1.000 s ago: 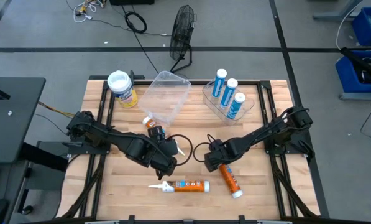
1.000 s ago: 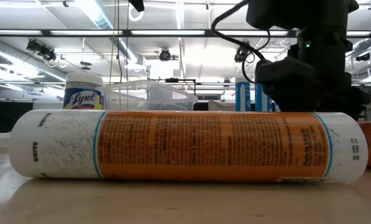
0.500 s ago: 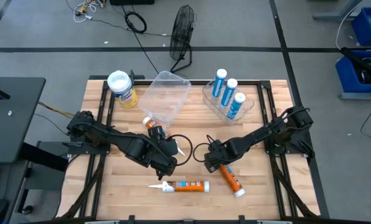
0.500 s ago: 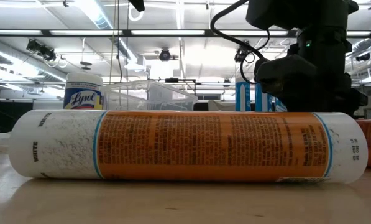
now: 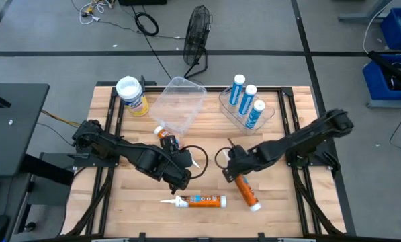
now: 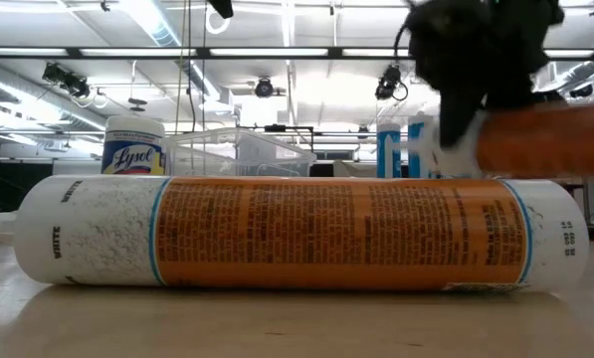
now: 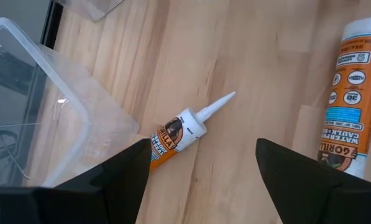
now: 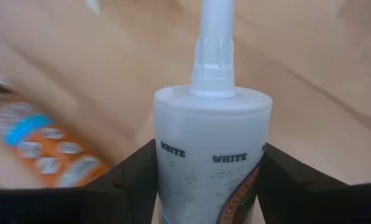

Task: Pick & place silicon tubes, Sealant and Lysol wipes
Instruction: Put the bottom right orange sealant into the left transparent bin

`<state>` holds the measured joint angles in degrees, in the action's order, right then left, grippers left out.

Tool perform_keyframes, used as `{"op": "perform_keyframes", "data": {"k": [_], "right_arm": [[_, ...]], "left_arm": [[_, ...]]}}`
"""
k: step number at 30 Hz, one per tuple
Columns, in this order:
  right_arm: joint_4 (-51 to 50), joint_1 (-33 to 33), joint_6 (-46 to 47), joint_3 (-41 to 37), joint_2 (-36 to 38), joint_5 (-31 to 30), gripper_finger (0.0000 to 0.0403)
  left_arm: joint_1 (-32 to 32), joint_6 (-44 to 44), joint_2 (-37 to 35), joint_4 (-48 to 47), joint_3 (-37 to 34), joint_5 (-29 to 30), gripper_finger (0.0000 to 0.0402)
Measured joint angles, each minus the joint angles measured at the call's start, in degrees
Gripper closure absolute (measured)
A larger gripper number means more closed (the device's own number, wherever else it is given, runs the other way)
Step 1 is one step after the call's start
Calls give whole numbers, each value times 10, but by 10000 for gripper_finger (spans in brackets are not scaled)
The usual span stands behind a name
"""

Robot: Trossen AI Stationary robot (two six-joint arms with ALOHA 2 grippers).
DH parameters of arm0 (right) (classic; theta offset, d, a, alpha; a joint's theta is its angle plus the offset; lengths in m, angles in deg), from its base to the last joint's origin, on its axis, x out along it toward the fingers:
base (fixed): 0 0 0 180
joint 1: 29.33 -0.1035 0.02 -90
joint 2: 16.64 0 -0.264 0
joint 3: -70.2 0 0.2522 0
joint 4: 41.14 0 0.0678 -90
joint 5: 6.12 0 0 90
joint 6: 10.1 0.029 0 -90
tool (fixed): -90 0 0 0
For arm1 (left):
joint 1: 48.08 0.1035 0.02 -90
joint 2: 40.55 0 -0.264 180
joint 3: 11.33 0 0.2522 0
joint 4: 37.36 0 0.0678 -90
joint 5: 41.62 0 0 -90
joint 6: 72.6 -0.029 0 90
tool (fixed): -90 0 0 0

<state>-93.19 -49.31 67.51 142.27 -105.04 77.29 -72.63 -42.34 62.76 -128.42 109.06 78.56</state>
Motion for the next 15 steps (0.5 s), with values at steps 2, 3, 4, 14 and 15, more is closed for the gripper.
{"op": "perform_keyframes", "data": {"k": [2,3,4,14,15], "right_arm": [[0,-3,1,0,34,-23,195],[2,-4,2,0,53,-36,195],[3,-5,1,0,72,-51,195],[25,-10,-36,0,249,-231,195],[33,-10,-49,0,263,-247,195]], "left_arm": [[0,-3,0,0,0,3,106],[0,-6,0,0,0,4,106],[0,-9,0,1,0,5,106],[0,-31,0,34,0,5,106],[0,-37,0,45,0,5,106]]}}
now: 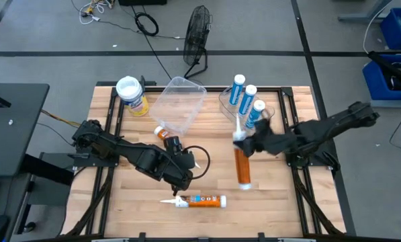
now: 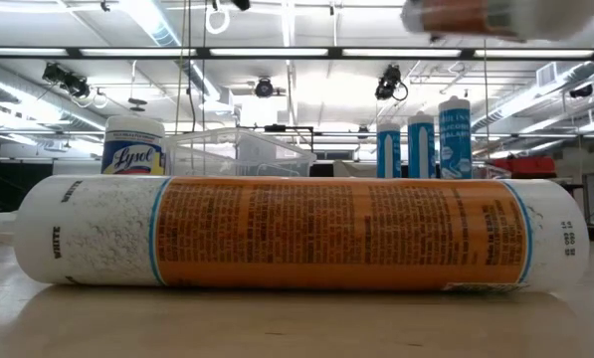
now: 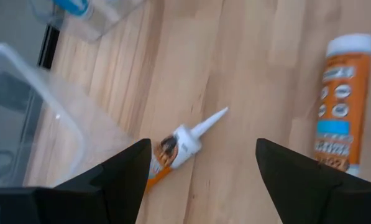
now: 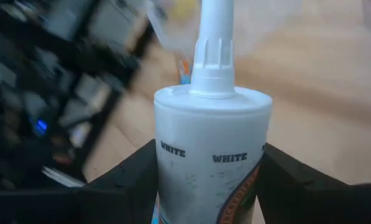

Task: Pick & place silicon tubes, Sealant and Lysol wipes
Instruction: Put the bottom right orange sealant into the left transparent bin

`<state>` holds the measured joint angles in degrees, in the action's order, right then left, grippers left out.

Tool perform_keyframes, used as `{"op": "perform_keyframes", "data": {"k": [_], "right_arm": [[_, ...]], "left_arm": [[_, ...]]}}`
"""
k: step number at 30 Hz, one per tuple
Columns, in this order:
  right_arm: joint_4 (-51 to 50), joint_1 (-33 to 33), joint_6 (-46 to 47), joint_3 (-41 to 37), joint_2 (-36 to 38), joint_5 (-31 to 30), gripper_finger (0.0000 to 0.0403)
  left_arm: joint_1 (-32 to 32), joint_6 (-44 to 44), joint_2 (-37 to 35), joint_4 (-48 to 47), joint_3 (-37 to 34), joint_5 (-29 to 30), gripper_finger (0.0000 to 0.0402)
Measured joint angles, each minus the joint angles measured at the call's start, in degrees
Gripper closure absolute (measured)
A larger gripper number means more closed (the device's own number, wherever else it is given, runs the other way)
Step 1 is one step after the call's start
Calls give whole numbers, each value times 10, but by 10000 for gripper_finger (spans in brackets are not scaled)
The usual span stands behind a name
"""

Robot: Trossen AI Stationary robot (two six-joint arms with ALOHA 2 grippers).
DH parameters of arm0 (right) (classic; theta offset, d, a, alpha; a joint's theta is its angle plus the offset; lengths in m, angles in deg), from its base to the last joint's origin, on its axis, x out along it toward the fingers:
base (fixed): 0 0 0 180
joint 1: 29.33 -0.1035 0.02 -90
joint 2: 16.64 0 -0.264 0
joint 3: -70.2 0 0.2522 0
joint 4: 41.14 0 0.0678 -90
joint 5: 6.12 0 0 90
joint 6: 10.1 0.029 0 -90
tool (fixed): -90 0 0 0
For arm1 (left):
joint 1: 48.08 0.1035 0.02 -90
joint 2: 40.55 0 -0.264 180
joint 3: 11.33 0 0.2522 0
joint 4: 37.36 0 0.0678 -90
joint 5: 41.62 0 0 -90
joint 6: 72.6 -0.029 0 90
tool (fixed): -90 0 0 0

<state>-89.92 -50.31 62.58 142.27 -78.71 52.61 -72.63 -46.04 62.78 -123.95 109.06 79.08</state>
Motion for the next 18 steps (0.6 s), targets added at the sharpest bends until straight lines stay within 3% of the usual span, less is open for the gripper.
{"op": "perform_keyframes", "data": {"k": [8,13,18], "right_arm": [[120,12,-177,0,85,-51,195],[179,31,-275,0,109,-35,195],[206,50,-345,0,122,-26,195]], "left_arm": [[12,-45,-24,125,0,-5,106],[44,-40,-51,236,0,-6,106],[80,-28,-70,355,0,-47,106]]}}
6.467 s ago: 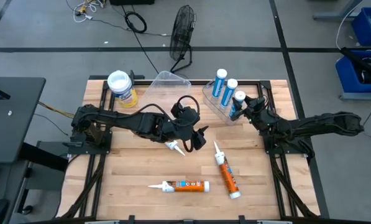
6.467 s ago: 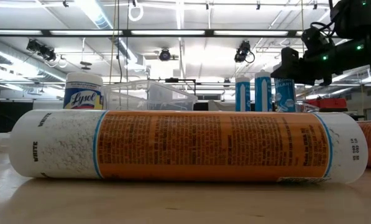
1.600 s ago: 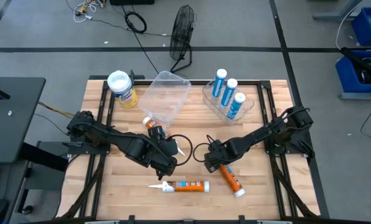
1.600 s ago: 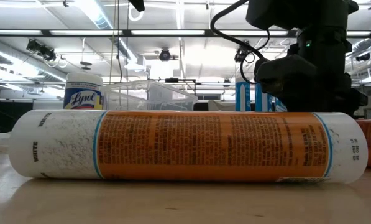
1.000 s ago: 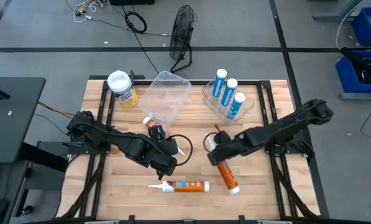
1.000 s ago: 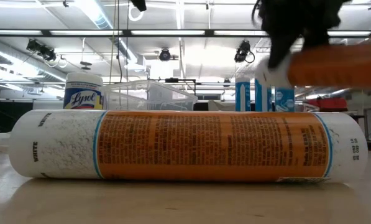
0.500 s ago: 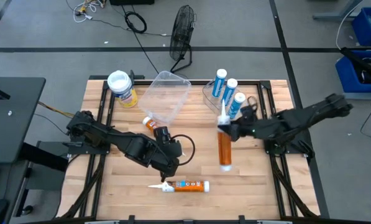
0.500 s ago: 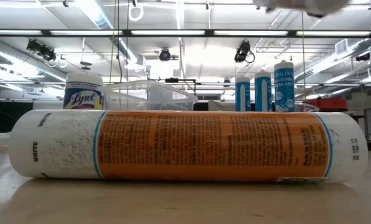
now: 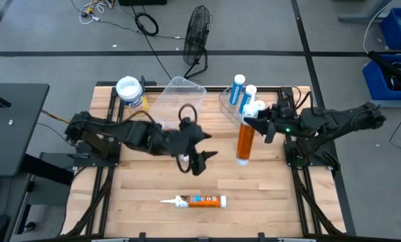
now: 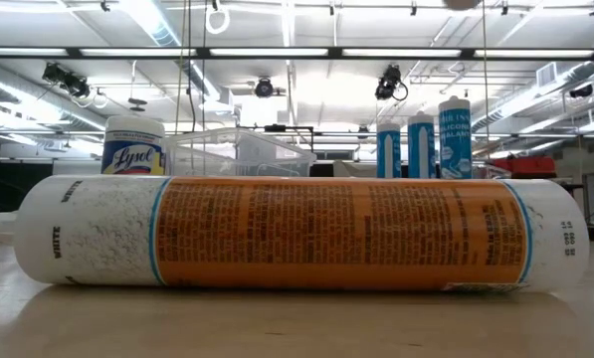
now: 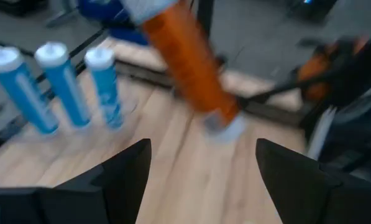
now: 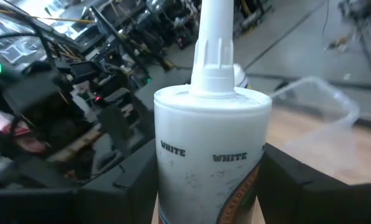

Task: Pick & place silicon tubes, Sealant and Lysol wipes
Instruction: Put the bottom right orange sealant into the left transparent bin

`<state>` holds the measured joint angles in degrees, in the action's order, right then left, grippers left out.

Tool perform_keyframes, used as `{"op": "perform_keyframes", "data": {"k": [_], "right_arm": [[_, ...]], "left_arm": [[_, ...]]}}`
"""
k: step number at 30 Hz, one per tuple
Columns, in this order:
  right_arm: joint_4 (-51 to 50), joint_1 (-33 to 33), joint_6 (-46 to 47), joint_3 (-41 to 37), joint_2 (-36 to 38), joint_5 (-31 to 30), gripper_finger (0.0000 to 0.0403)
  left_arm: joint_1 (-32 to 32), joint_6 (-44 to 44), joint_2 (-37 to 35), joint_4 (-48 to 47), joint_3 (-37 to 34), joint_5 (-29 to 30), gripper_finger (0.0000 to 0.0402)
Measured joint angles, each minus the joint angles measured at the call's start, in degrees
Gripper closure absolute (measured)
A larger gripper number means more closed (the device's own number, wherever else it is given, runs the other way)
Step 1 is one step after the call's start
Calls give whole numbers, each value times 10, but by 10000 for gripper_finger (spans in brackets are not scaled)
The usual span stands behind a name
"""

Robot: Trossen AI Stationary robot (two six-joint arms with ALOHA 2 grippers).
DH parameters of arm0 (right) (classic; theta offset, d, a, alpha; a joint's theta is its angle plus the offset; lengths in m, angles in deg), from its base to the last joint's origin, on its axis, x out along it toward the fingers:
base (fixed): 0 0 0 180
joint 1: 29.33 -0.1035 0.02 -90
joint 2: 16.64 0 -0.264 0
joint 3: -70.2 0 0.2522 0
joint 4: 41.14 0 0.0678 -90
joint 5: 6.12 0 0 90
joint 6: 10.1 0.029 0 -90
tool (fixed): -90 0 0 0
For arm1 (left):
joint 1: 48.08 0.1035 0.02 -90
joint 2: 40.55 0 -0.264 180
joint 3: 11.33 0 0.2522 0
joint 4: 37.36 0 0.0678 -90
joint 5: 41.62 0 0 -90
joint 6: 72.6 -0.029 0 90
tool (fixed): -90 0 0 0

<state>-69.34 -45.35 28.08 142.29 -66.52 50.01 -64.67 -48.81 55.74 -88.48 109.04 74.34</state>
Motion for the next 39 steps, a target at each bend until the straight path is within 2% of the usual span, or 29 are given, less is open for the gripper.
{"op": "perform_keyframes", "data": {"k": [9,12,18,25,39], "right_arm": [[83,42,-126,0,-4,21,195],[121,55,-151,0,-4,61,195],[152,77,-162,1,-11,128,195],[199,93,-166,1,-24,172,195],[285,107,-142,1,-32,226,195]], "left_arm": [[63,78,2,148,0,-128,106],[80,115,7,154,0,-132,106],[104,126,8,192,0,-134,106],[117,115,8,225,0,-185,106],[120,101,33,232,0,-190,106]]}}
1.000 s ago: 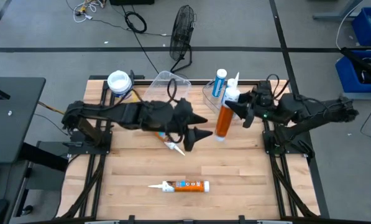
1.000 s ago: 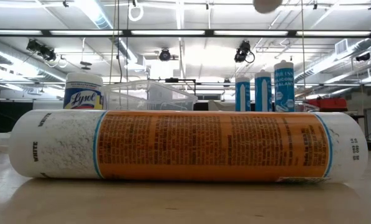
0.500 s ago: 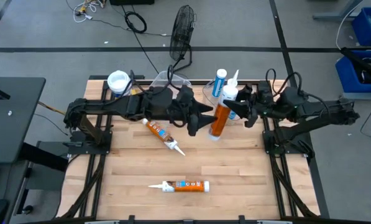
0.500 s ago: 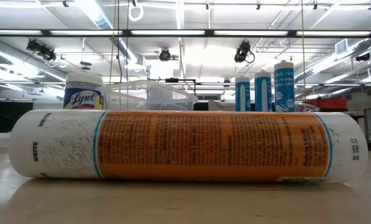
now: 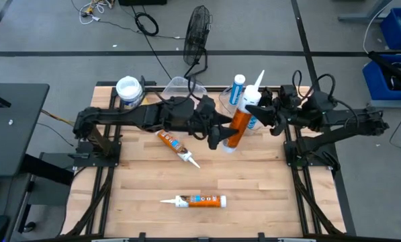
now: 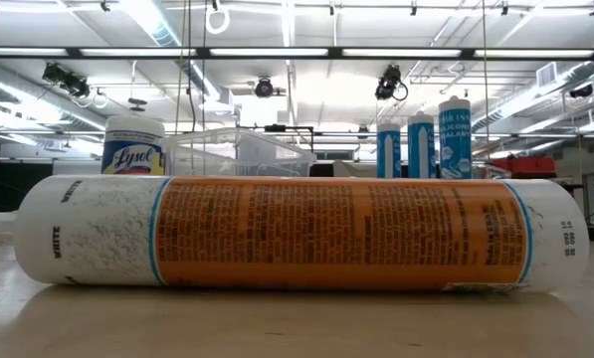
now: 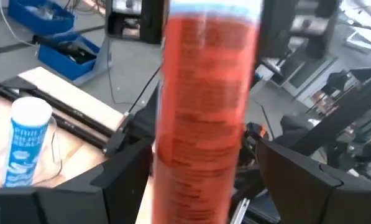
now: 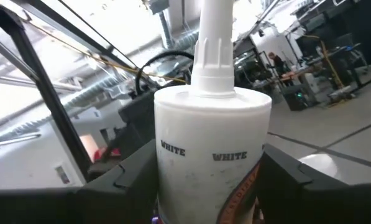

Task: Pick & place silicon tubes, Sealant and Lysol wipes
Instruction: Put the bottom right orange sealant into the left transparent bin

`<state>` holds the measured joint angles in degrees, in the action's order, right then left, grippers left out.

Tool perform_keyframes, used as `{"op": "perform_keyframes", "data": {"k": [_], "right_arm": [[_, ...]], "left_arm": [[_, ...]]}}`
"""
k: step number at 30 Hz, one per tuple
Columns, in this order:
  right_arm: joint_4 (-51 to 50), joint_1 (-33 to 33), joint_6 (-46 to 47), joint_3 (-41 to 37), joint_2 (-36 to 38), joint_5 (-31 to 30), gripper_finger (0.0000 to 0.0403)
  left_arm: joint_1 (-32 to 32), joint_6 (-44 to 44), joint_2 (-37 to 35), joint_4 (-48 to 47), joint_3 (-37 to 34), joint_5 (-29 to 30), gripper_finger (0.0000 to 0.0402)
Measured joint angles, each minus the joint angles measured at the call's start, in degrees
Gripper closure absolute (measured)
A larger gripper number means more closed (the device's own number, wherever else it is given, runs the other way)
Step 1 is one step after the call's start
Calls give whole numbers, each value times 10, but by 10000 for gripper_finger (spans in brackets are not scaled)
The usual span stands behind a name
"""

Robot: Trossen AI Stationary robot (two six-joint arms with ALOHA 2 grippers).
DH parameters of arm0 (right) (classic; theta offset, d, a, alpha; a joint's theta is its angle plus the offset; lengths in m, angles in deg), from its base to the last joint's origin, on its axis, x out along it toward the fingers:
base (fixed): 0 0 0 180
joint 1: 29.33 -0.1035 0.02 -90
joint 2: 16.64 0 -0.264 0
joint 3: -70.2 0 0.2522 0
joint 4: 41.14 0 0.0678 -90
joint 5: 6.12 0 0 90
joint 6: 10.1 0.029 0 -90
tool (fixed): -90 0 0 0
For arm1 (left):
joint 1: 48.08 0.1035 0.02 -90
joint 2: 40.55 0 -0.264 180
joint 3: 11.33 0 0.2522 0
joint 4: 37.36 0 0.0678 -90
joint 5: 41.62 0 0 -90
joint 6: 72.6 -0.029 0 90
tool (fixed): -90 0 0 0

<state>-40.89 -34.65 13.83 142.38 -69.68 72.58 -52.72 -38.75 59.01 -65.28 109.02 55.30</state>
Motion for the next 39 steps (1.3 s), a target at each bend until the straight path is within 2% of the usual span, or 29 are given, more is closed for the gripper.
{"op": "perform_keyframes", "data": {"k": [13,24,36,39], "right_arm": [[18,0,18,0,-26,19,195],[18,0,24,0,-26,21,195],[16,0,21,0,-25,19,195],[16,0,17,0,-25,22,172]], "left_arm": [[0,-6,18,12,0,-35,108],[1,-18,18,17,0,-48,171],[4,-24,18,19,0,-50,175],[4,-34,18,21,0,-51,185]]}}
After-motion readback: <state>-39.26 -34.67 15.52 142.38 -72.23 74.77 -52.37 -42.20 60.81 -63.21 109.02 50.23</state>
